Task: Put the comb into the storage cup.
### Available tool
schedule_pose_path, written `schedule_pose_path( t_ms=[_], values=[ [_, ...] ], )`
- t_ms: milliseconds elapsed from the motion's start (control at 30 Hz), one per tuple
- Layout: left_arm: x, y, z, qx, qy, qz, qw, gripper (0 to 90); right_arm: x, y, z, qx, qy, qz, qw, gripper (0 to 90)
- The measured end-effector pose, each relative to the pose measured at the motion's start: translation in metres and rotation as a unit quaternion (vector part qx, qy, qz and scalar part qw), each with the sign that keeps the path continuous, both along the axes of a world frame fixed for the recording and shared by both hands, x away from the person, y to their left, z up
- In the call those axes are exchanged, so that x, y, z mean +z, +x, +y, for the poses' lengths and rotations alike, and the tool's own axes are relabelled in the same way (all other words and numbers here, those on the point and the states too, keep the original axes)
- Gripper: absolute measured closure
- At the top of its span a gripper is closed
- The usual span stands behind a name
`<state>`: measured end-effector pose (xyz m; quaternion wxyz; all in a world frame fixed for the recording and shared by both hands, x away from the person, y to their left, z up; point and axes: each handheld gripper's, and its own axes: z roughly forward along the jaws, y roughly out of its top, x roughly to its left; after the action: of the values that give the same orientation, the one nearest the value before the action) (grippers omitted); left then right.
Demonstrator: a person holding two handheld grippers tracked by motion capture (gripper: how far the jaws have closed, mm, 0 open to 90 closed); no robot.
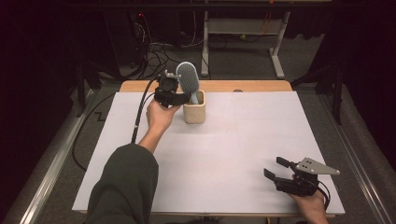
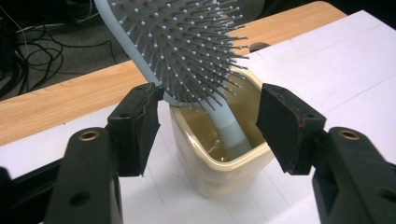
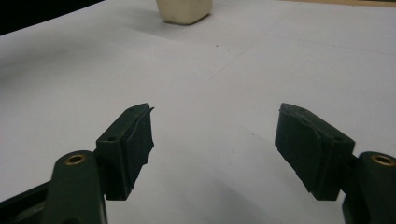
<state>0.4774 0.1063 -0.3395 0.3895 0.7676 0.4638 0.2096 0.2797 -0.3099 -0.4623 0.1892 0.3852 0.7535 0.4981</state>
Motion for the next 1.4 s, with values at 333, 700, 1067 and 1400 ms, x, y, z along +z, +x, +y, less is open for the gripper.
schedule_pose_path(
  t_ms=[333,700,1067,1400],
  values=[
    [0.002,-0.008,0.010,-0.002,0.000,-0.007,1.0000,38.7,0.000,0.000,0.000,-0.001,-0.001,0.001,1.0000,28.2],
    [0.008,-0.013,0.020,-0.005,-0.005,-0.009,0.9999,38.3,0.000,0.000,0.000,-0.002,-0.002,0.000,1.0000,28.3],
    [0.011,-0.018,0.022,-0.018,-0.001,-0.014,0.9997,38.3,0.000,0.000,-0.001,-0.002,-0.001,-0.001,1.0000,28.3],
    [0.012,-0.022,0.020,-0.028,-0.001,-0.014,0.9995,38.0,0.000,0.000,-0.001,-0.002,0.000,-0.001,1.0000,28.3]
  ],
)
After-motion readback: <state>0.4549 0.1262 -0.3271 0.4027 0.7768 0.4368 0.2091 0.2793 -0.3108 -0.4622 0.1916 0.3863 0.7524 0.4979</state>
